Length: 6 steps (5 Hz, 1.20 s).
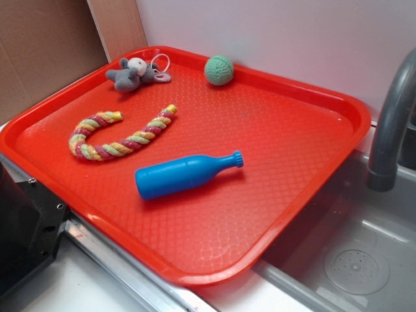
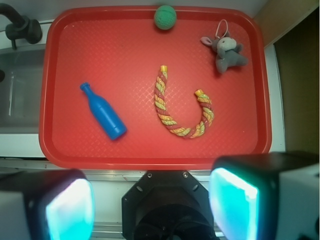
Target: Grab the blue bottle.
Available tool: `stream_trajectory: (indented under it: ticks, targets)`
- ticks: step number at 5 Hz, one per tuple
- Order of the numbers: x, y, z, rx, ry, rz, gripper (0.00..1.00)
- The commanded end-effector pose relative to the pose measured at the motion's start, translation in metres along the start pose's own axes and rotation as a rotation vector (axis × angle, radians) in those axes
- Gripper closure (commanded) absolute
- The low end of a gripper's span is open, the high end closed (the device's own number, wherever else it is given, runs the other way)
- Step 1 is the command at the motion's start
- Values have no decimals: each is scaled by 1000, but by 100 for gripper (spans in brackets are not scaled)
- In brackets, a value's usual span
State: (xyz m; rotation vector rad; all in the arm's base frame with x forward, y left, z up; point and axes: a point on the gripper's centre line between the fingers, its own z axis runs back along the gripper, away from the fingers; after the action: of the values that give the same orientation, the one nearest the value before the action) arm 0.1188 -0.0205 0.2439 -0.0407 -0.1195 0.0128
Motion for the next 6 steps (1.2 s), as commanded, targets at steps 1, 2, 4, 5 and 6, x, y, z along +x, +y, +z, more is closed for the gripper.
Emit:
stream_trajectory:
  ticks: [1,2,4,5,6]
  targets:
    - [0,0,0,0,0,0,0]
    - [7,0,-6,-15,-66,-144,0]
    - [28,-17,-29,-40,-156,-331,0]
    - [39,-32,-54,-59,-119,-306,0]
    - [44,-48,-74,-11,-106,-331,0]
